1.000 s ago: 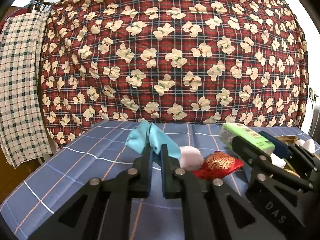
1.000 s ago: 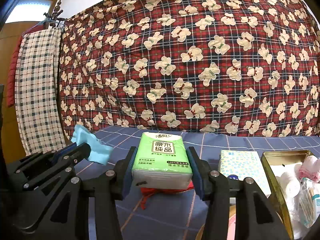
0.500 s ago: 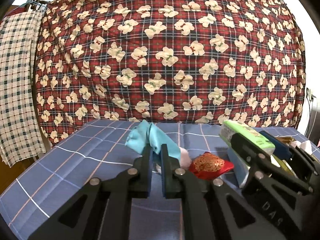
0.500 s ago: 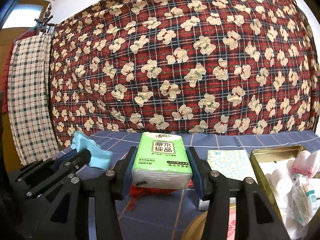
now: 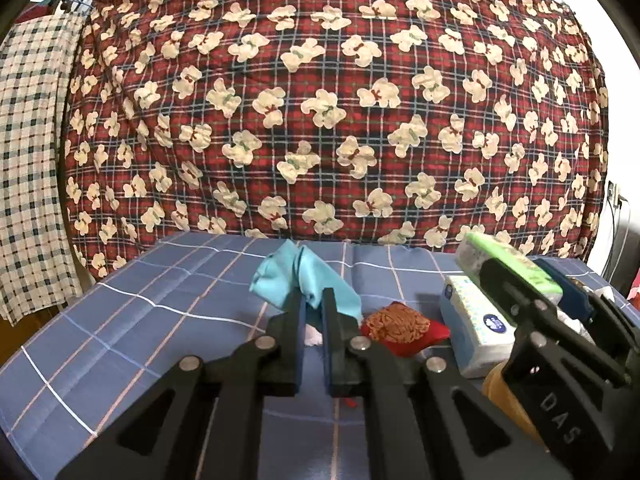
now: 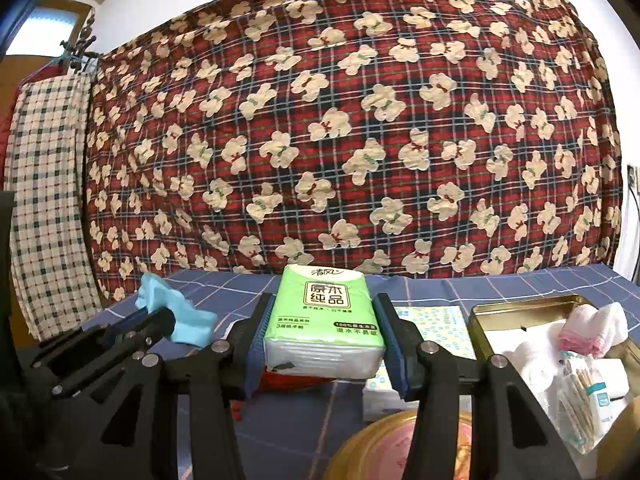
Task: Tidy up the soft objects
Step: 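Carry the teal cloth and green tissue pack with both tools over the gold tray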
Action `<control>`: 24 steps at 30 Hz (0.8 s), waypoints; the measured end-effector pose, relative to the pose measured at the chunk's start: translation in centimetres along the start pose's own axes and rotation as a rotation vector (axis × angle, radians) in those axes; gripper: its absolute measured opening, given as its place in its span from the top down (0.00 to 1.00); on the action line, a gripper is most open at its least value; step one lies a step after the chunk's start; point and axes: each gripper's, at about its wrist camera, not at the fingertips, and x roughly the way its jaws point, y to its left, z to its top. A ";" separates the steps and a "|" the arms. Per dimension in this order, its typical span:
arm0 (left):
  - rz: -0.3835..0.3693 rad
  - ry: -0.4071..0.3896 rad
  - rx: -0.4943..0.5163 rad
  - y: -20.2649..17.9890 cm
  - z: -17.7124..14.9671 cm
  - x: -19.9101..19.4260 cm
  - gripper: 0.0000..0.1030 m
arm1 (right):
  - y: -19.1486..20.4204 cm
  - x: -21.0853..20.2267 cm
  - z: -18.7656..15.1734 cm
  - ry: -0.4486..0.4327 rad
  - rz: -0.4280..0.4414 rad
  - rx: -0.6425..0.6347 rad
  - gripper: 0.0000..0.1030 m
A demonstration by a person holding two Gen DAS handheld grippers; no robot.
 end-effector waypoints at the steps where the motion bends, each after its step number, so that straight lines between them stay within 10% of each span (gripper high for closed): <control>1: -0.003 0.004 -0.004 -0.1 0.0 0.1 0.96 | -0.1 -0.1 0.0 0.000 -0.001 0.003 0.49; 24: -0.070 0.045 -0.004 -3.3 0.0 -0.1 0.96 | -3.0 -1.4 1.0 0.004 0.000 0.046 0.49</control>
